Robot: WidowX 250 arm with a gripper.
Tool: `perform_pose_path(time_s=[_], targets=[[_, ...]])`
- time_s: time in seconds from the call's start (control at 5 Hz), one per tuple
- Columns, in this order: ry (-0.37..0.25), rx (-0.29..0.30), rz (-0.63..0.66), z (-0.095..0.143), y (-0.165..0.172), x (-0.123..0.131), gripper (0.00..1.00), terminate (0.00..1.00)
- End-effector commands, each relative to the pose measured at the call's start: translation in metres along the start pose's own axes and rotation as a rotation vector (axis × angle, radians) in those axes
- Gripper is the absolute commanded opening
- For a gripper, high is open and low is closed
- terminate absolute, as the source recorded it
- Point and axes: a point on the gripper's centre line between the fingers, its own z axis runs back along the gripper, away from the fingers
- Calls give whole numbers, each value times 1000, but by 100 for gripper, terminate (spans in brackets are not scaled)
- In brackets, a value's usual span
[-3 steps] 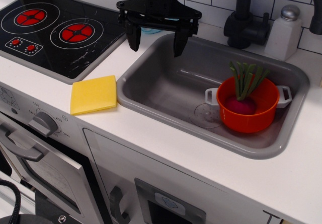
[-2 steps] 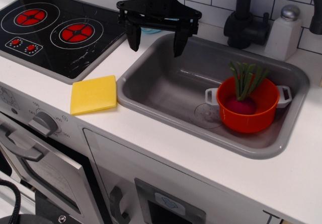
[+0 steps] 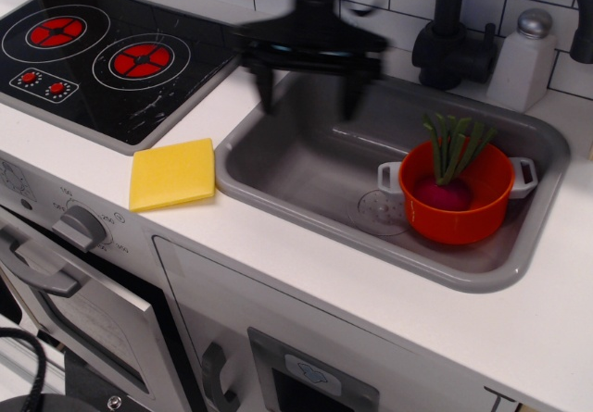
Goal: Take beet from pot sink
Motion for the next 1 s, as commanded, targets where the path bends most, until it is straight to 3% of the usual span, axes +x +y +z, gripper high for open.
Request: perform_pose_path(time_s=[0.0, 0.2, 0.8], targets=[[-84, -60, 42, 24, -52, 1, 100, 0], [-104, -129, 66, 30, -73, 12, 100, 0], [-106, -94, 126, -7, -102, 23, 100, 0]])
